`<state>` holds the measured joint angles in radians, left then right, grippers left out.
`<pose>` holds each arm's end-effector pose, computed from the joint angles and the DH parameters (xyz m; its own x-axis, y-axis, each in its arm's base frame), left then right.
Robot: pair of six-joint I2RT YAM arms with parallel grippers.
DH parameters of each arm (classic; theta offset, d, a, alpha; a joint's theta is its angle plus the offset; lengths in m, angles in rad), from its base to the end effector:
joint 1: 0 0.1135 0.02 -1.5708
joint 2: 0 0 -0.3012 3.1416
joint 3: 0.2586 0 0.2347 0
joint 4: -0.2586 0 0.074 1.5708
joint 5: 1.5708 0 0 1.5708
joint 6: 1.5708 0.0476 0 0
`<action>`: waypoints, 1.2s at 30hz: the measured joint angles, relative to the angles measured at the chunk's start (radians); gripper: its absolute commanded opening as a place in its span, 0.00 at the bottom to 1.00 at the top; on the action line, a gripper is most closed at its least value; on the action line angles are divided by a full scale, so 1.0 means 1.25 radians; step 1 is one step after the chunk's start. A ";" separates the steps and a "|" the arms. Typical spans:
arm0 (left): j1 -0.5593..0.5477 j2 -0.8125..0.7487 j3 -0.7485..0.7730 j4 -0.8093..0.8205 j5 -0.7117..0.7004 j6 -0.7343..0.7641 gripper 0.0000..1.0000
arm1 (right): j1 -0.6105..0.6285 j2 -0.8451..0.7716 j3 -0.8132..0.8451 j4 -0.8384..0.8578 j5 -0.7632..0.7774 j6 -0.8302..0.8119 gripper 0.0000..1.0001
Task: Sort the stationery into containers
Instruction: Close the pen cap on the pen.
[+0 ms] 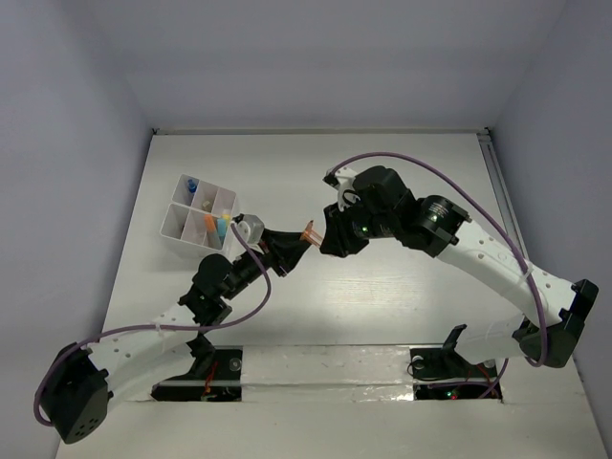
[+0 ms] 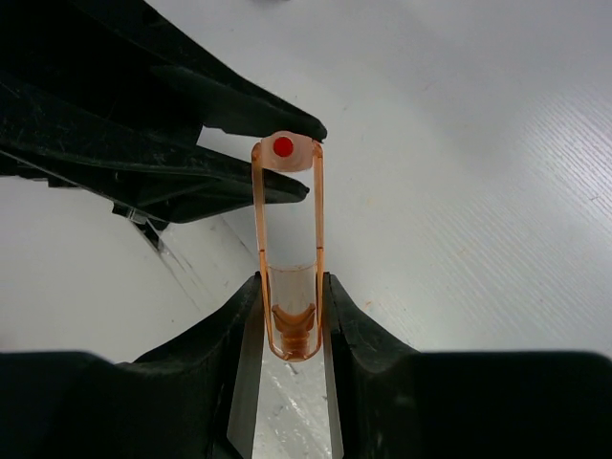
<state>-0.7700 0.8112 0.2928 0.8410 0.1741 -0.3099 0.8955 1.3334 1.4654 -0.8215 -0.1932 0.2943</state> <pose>0.1049 -0.1132 0.3099 -0.0283 -0.3909 -0.9200 0.8347 0.4971 -0.2369 0.1550 0.2081 0.4188 -0.6296 -0.3308 -0.7030 -0.7063 0.6205 0.3407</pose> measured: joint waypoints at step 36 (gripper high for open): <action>-0.048 -0.011 0.015 -0.036 -0.080 0.041 0.17 | -0.040 0.000 0.016 0.000 -0.056 0.020 0.00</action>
<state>-0.8303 0.7975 0.3111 0.7956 0.0742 -0.2592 0.8452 1.3334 1.4857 -0.8211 -0.2630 0.3187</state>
